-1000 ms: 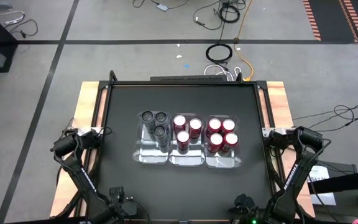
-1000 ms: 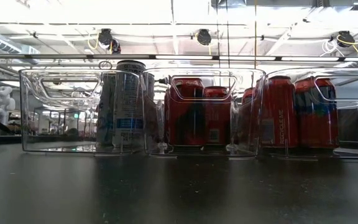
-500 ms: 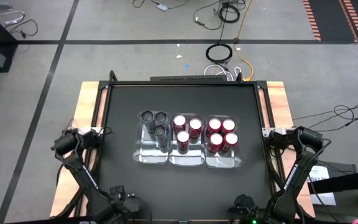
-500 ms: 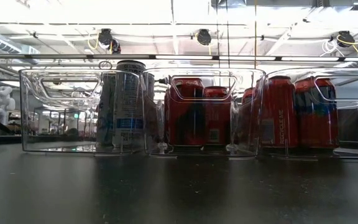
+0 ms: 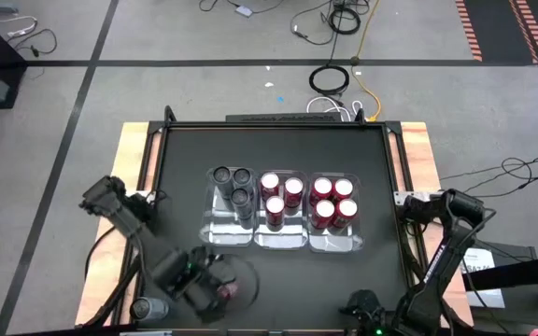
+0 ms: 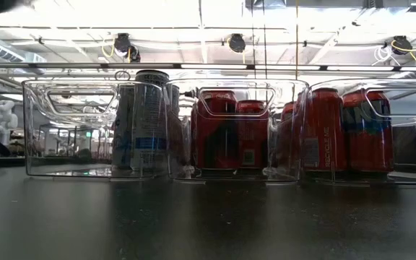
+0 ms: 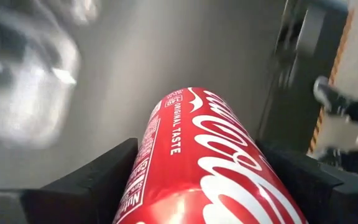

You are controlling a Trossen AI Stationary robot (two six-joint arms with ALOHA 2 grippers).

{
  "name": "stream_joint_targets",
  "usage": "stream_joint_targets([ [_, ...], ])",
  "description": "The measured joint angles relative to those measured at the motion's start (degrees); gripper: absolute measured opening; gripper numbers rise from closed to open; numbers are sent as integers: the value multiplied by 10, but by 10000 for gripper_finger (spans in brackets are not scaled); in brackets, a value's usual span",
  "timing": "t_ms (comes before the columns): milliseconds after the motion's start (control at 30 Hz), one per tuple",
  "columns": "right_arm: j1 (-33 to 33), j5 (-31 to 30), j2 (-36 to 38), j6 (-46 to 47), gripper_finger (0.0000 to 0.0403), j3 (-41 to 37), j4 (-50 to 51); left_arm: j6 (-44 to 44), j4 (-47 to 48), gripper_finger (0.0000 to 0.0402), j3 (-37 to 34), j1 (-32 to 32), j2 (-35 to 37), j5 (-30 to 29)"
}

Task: Sort soda cans
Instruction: Put the red-white soda can into the center transparent bin

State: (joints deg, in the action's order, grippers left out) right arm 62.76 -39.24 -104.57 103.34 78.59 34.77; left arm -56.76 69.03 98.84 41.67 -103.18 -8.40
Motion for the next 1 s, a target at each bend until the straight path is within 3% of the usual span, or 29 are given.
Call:
stream_joint_targets([
  [233,-13,0,0,-13,396,0,0,145,12,304,107,-124,2,-40],
  [533,-23,0,0,-51,396,0,-2,312,-57,304,129,-281,-6,39],
  [833,-32,0,0,-69,396,0,1,381,-130,304,129,-343,-56,114],
  [1000,-40,1,0,-74,396,0,3,407,-146,304,129,-360,-83,116],
])
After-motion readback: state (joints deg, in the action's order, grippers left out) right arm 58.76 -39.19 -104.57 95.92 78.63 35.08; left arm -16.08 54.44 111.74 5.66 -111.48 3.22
